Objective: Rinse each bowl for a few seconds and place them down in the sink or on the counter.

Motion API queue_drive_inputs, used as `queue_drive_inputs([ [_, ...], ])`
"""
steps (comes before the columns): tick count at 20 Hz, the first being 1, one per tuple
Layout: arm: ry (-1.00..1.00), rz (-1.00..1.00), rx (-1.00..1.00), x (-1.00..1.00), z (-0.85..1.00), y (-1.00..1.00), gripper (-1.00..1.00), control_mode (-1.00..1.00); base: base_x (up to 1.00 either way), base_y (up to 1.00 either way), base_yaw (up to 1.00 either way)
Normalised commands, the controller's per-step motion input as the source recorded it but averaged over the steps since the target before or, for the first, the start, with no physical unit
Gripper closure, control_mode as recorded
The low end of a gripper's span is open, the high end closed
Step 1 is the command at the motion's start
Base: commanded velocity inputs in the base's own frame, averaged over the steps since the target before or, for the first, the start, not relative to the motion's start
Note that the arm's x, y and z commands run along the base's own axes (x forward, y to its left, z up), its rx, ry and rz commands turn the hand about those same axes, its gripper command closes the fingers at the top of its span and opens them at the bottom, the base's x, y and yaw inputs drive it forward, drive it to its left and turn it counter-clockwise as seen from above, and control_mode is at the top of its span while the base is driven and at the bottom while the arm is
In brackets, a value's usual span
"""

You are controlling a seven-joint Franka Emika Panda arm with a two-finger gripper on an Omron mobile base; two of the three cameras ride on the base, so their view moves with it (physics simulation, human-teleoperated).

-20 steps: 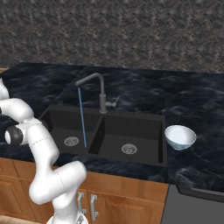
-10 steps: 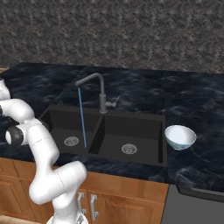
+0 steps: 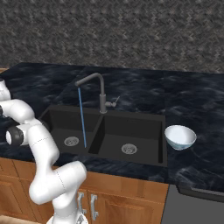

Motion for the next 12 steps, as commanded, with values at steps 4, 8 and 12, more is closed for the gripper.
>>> queue_drive_inputs([
  [4,0.01,0.0,-0.03,0.07,0.04,0.12,-1.0,-1.0,0.0,0.0,0.0],
  [8,-0.04,0.0,0.03,0.08,0.33,0.06,-1.0,-1.0,0.0,0.0,0.0],
  [12,-0.06,0.0,0.02,0.09,0.27,0.06,-1.0,-1.0,0.0,0.0,0.0],
])
